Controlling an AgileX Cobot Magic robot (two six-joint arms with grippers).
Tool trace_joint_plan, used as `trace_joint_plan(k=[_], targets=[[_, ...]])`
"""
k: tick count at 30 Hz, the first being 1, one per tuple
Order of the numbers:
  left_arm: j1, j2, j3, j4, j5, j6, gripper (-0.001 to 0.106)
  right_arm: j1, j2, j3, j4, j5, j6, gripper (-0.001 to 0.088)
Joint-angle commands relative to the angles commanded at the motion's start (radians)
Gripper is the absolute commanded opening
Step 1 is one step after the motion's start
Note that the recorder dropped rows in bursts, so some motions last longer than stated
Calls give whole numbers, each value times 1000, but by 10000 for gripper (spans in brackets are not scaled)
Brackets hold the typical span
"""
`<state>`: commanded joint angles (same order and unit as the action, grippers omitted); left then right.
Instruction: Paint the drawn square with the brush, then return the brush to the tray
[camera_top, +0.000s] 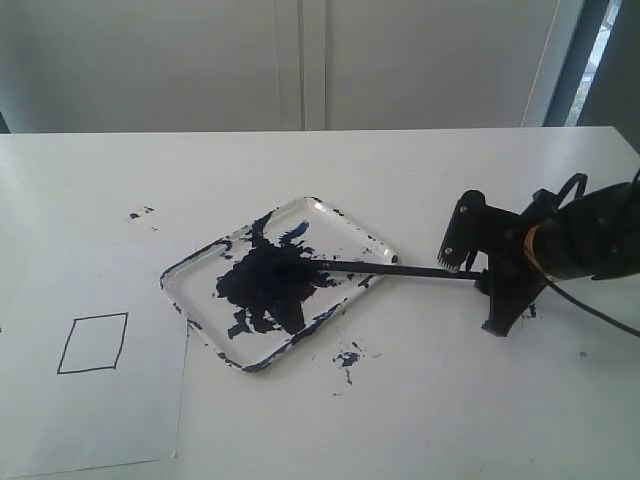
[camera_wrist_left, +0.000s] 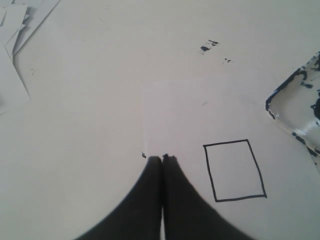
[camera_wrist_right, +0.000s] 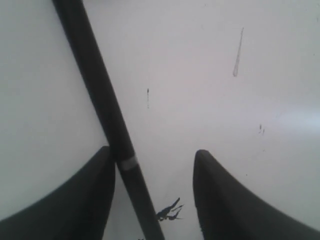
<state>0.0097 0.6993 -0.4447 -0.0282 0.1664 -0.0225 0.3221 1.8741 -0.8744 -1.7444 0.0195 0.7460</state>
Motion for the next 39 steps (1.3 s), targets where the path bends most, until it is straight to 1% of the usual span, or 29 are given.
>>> trace_joint_plan(k=[4, 6, 7, 14, 20, 24, 28, 30, 33, 35, 36, 39], targets=[[0, 0, 0, 0, 0, 0, 0, 0, 16, -3, 0, -19, 0, 445], [0, 0, 0, 0, 0, 0, 0, 0, 24, -3, 0, -19, 0, 427], [0, 0, 0, 0, 0, 2, 0, 0, 27, -3, 0, -19, 0, 408], [0, 0, 0, 0, -2, 5, 0, 0, 29, -3, 0, -19, 0, 201], [0, 0, 0, 0, -6, 4, 0, 0, 29, -3, 0, -19, 0, 86], [0, 0, 0, 0, -8, 4, 0, 0, 12, -3, 0, -19, 0, 51], [0, 0, 0, 0, -8, 4, 0, 0, -25, -3, 0, -19, 0, 8], [0, 0, 0, 0, -8, 4, 0, 0, -51, -3, 0, -29, 0, 0], [0, 0, 0, 0, -8, 4, 0, 0, -94, -1, 0, -73, 0, 0], [0, 0, 0, 0, -8, 4, 0, 0, -129, 7, 0, -131, 4, 0], [0, 0, 0, 0, -8, 4, 0, 5, -164, 16, 0, -167, 30, 0], [0, 0, 0, 0, -9, 4, 0, 30, -229, 62, 0, -176, 104, 0]])
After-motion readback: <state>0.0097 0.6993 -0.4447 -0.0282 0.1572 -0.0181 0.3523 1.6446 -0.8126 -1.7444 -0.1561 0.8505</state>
